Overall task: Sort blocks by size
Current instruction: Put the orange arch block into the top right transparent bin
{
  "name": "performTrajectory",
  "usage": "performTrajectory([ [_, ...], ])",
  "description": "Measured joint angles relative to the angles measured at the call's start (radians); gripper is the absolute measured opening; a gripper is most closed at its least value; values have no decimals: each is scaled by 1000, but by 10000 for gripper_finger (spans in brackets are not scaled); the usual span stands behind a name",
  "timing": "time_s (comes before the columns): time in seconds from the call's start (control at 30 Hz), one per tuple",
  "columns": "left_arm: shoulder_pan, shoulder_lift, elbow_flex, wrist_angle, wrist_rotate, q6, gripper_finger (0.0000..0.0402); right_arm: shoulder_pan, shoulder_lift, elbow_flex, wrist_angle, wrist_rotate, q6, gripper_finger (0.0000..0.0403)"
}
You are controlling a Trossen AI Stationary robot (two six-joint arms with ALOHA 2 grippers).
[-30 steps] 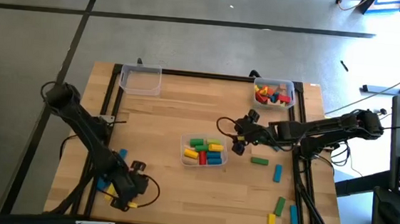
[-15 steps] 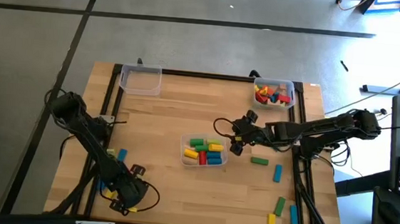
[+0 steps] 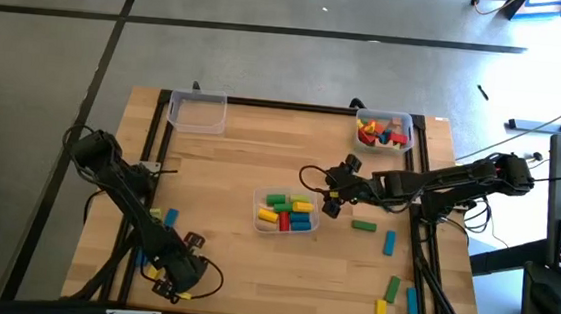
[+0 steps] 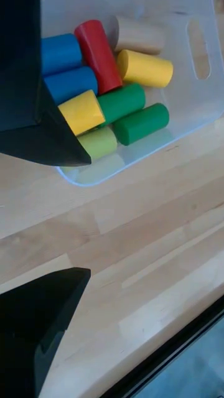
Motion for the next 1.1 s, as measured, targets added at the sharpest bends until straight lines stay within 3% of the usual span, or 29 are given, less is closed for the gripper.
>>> performTrajectory([
  [0.4, 73, -62, 61, -9, -56, 6, 33, 0, 0, 0, 33, -18, -1, 270],
  [0.6, 118, -119, 105, -13, -266, 98, 40, 0, 0, 0, 127, -51, -7, 270],
  [0.93, 202, -151, 152, 0, -675, 413, 39, 0, 8, 0, 305, -127, 22, 270],
  [1.1, 261, -151, 152, 50, -781, 530, 45, 0, 71, 1, 434, -190, 30, 270],
])
